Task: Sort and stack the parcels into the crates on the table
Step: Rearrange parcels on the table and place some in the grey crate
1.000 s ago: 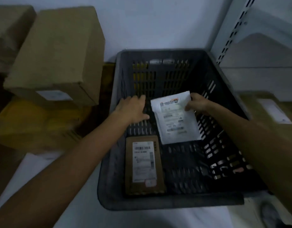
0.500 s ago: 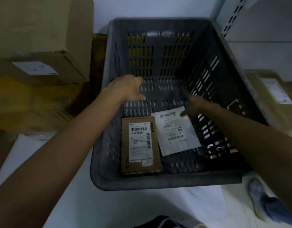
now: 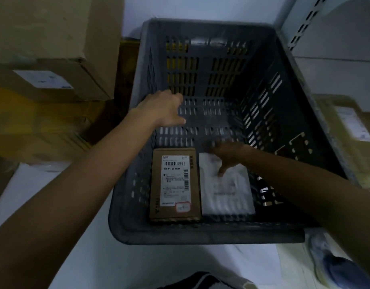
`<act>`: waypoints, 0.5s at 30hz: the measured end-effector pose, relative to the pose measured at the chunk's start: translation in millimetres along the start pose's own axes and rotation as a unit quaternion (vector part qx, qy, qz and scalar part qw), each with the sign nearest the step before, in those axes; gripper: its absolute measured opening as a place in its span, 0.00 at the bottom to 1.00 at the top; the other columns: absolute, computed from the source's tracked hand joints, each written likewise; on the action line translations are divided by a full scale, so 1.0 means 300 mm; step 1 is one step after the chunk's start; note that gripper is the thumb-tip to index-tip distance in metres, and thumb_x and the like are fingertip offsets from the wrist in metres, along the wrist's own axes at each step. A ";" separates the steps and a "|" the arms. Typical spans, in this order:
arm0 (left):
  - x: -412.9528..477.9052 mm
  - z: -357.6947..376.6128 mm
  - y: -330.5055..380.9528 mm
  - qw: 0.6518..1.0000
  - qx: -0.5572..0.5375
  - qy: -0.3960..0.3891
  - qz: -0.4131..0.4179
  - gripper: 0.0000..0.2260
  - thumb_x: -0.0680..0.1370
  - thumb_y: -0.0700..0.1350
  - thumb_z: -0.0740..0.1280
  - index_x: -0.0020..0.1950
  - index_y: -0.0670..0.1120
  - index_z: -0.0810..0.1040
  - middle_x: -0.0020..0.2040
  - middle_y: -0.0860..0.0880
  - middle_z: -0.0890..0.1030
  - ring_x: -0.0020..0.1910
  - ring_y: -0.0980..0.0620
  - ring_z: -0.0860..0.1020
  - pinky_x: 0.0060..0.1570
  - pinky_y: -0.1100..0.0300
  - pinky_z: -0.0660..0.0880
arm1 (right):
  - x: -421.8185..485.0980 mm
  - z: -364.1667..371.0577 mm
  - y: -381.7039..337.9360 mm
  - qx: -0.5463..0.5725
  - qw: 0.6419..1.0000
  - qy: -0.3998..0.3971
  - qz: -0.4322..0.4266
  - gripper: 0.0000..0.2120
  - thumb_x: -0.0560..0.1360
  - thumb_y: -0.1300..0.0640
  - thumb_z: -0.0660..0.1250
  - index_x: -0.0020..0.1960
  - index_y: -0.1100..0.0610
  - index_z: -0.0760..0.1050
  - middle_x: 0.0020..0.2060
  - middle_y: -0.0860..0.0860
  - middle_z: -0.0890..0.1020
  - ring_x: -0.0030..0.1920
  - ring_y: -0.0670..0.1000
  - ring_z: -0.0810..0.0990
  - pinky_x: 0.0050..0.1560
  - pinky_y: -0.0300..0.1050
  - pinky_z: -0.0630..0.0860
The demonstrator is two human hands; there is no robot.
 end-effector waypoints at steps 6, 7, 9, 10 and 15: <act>-0.025 -0.030 0.028 0.998 -0.047 0.035 0.032 0.25 0.77 0.52 0.64 0.72 0.46 0.64 0.65 0.42 0.69 0.63 0.43 0.70 0.59 0.52 0.69 | -0.027 0.026 -0.021 0.023 1.000 -0.001 -0.022 0.37 0.70 0.51 0.73 0.73 0.54 0.59 0.71 0.55 0.66 0.70 0.55 0.66 0.70 0.51 0.64; -0.033 -0.040 0.037 0.996 -0.063 0.048 0.042 0.24 0.78 0.51 0.64 0.71 0.46 0.65 0.65 0.42 0.70 0.63 0.44 0.70 0.60 0.52 0.70 | -0.033 0.016 -0.017 0.025 1.000 0.000 -0.017 0.36 0.71 0.51 0.72 0.73 0.55 0.60 0.70 0.55 0.68 0.68 0.55 0.69 0.68 0.50 0.67; -0.060 -0.068 0.057 0.989 -0.099 0.083 0.068 0.20 0.78 0.48 0.64 0.69 0.46 0.69 0.64 0.43 0.71 0.63 0.46 0.71 0.60 0.54 0.70 | -0.049 -0.013 -0.012 0.015 1.000 0.010 0.000 0.34 0.72 0.51 0.71 0.73 0.57 0.60 0.68 0.56 0.70 0.66 0.56 0.71 0.66 0.49 0.70; -0.080 -0.089 0.068 0.983 -0.117 0.111 0.083 0.18 0.78 0.47 0.64 0.67 0.46 0.71 0.63 0.44 0.72 0.63 0.47 0.71 0.60 0.57 0.69 | -0.061 -0.037 -0.015 0.010 1.000 0.022 0.003 0.33 0.73 0.50 0.70 0.73 0.57 0.61 0.68 0.56 0.71 0.66 0.56 0.71 0.66 0.49 0.69; -0.235 -0.234 0.087 0.940 -0.130 0.292 0.121 0.13 0.77 0.41 0.64 0.62 0.43 0.76 0.64 0.46 0.73 0.64 0.50 0.71 0.57 0.68 0.62 | -0.126 -0.262 0.019 0.038 0.993 0.107 0.021 0.27 0.74 0.46 0.67 0.70 0.53 0.67 0.62 0.53 0.76 0.60 0.55 0.75 0.60 0.50 0.74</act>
Point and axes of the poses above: each hand's wrist, its own x-axis towards the middle knuckle, its own z-axis out of the palm, y = z × x, the point moved 7 cm from there along x, towards the middle knuckle
